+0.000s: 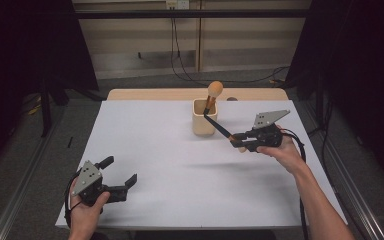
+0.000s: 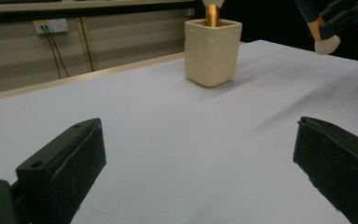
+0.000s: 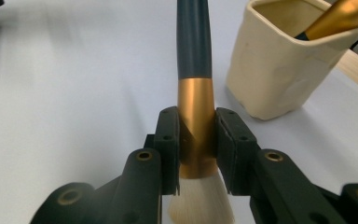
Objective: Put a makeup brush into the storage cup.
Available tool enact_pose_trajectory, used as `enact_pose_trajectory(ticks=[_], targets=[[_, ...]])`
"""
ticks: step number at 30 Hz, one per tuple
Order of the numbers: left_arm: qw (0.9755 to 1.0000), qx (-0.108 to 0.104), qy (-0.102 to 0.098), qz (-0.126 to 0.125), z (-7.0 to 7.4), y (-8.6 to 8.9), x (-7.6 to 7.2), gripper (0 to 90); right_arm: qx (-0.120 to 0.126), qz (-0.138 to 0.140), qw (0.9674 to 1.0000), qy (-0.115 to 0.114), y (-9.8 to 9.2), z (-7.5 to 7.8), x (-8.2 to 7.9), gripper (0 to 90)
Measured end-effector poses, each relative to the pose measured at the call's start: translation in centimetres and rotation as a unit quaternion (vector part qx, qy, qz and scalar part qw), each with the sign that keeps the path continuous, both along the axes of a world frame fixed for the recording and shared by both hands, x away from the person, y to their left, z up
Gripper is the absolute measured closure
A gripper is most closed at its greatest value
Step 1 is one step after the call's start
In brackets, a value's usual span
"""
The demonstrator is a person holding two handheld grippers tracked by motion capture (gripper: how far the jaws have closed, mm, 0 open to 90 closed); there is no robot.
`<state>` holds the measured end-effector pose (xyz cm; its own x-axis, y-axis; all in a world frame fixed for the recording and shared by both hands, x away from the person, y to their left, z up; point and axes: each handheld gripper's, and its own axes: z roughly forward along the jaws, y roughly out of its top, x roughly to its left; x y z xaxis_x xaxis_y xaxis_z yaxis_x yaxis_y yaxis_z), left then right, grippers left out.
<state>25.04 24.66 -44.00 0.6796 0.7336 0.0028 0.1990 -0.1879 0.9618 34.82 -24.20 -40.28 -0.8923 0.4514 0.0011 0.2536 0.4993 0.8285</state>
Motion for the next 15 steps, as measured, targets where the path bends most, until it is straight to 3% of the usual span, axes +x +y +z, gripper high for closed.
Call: enact_pose_trajectory(ticks=[7,11,12,15], targets=[[0.9990,-0.001,0.011,-0.044,0.4,-1.8,0.7,2.3,-0.021,0.025,0.9995,-0.002,1.3,0.4,-1.2,72.2],[0.9982,-0.002,0.005,-0.060,0.9,-2.5,0.9,2.3,-0.028,0.038,0.9989,-0.004,1.9,0.6,-1.5,72.2],[0.9966,-0.012,0.003,-0.081,1.4,-3.0,1.1,2.3,-0.032,0.048,0.9983,-0.005,2.3,0.8,-1.7,72.3],[0.9951,-0.012,-0.003,-0.099,1.8,-3.5,1.4,2.8,-0.041,0.065,0.9970,-0.003,3.0,0.9,-2.1,72.3]])
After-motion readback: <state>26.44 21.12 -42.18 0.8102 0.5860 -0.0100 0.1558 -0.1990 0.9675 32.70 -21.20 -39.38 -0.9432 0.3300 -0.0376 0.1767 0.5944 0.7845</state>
